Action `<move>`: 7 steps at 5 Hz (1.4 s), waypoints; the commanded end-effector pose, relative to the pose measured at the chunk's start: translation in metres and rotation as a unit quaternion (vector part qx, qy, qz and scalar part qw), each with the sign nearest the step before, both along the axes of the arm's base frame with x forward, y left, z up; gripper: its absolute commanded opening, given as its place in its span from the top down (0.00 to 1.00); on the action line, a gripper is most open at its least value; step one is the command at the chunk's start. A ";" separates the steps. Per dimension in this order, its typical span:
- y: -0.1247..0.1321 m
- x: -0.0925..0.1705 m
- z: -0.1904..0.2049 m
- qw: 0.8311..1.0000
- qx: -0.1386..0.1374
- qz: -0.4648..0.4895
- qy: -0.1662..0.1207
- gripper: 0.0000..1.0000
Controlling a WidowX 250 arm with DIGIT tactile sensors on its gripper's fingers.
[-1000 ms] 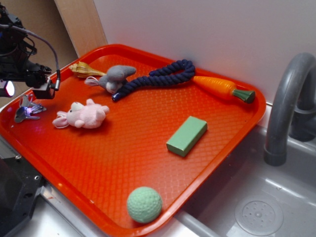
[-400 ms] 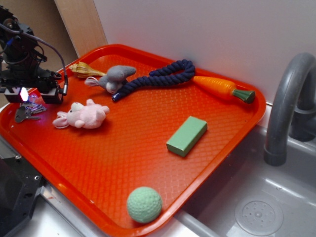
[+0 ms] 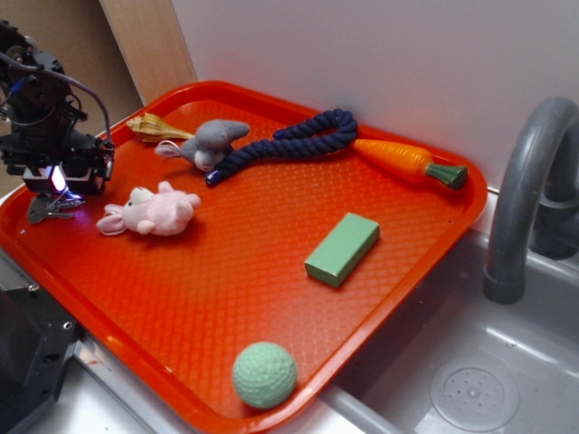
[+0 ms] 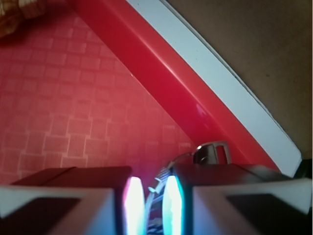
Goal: Grab the silver keys.
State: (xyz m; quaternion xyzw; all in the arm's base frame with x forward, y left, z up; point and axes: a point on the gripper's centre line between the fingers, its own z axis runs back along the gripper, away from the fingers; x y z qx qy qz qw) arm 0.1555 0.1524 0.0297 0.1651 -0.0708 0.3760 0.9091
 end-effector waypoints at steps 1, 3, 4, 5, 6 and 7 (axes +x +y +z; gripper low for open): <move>0.003 -0.011 0.002 1.000 0.015 -0.007 0.005 1.00; 0.010 -0.006 0.004 1.000 0.009 -0.006 0.012 1.00; 0.014 -0.013 0.015 1.000 -0.007 -0.017 0.016 1.00; -0.002 -0.026 0.062 0.995 -0.075 -0.071 -0.018 1.00; -0.015 -0.036 0.110 0.984 -0.126 -0.117 -0.043 1.00; -0.016 -0.038 0.122 0.980 -0.143 -0.125 -0.051 1.00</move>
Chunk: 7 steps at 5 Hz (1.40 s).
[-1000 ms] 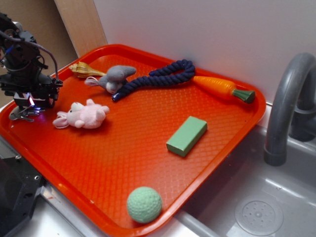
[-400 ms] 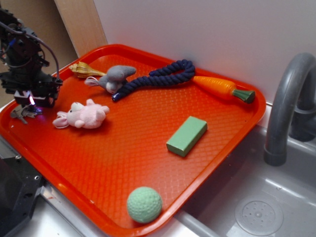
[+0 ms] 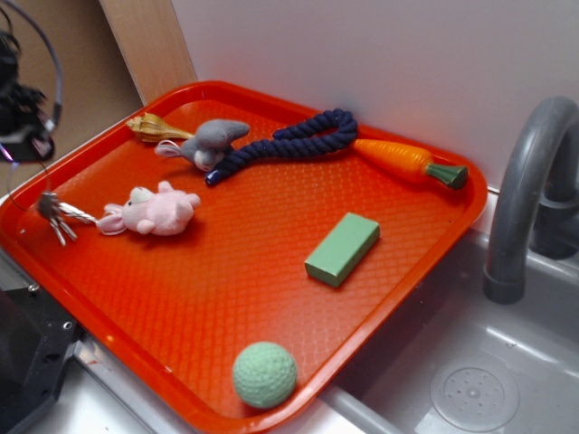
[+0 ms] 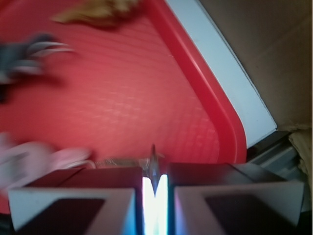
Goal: Grab the silver keys.
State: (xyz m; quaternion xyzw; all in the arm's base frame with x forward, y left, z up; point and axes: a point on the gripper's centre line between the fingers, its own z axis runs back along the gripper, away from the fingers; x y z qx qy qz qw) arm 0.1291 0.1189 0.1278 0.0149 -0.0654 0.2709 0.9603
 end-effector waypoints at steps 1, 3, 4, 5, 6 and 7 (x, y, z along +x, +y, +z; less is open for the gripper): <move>0.014 -0.013 0.025 1.000 -0.001 -0.004 -0.023 1.00; -0.012 -0.010 0.052 0.997 -0.025 -0.057 -0.037 1.00; -0.004 -0.012 0.047 0.999 -0.016 -0.043 -0.028 0.00; 0.002 -0.019 0.029 0.999 -0.002 -0.042 -0.027 0.00; 0.011 -0.018 -0.003 0.998 -0.001 -0.056 -0.027 0.00; 0.019 -0.019 -0.033 0.998 0.040 0.031 -0.022 0.00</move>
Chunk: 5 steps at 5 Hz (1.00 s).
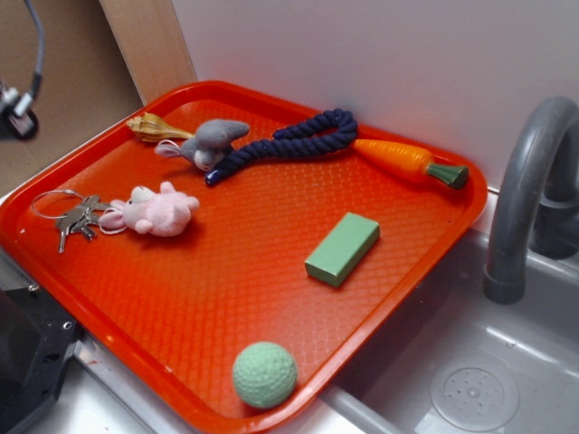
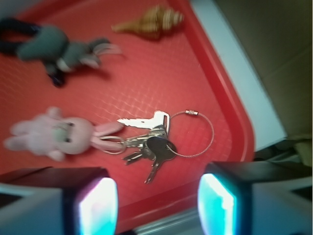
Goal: Grab the silver keys.
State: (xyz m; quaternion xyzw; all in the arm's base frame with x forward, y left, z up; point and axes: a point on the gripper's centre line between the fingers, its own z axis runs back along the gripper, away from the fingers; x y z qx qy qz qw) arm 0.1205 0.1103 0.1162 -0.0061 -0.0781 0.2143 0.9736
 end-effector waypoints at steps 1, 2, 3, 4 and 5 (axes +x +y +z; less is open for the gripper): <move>0.034 -0.018 -0.039 0.988 0.064 0.142 0.002 0.00; 0.035 -0.018 -0.056 0.989 0.049 0.141 0.002 0.00; 0.032 -0.018 -0.059 0.991 0.022 0.129 -0.008 0.00; 0.033 -0.011 -0.072 0.990 0.045 0.135 -0.002 0.00; 0.036 -0.014 -0.070 0.988 0.061 0.142 -0.009 0.00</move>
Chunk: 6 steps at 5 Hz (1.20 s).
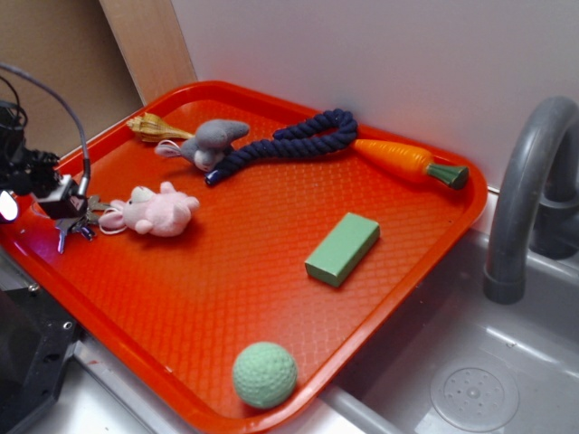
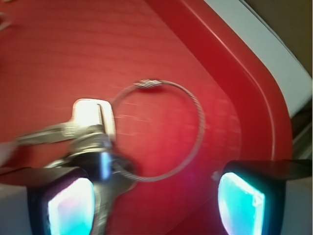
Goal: Grab the silver keys.
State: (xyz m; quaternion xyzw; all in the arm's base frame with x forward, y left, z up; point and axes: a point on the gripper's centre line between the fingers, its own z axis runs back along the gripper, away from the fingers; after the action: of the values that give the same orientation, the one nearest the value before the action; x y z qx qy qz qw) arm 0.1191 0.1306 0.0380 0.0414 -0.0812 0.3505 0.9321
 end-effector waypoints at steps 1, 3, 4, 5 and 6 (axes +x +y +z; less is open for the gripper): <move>0.017 -0.005 0.004 0.999 0.043 0.001 -0.018 0.00; 0.004 0.009 -0.002 0.995 0.088 -0.013 -0.039 0.00; 0.002 0.015 -0.006 0.995 0.093 -0.014 -0.033 0.00; 0.002 0.025 -0.017 0.994 0.103 -0.021 -0.019 0.39; 0.003 0.031 -0.022 0.994 0.103 -0.029 -0.021 1.00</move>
State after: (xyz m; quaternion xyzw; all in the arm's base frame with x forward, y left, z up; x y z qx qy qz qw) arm 0.1681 0.1272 0.0202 0.1291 -0.1592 0.3277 0.9223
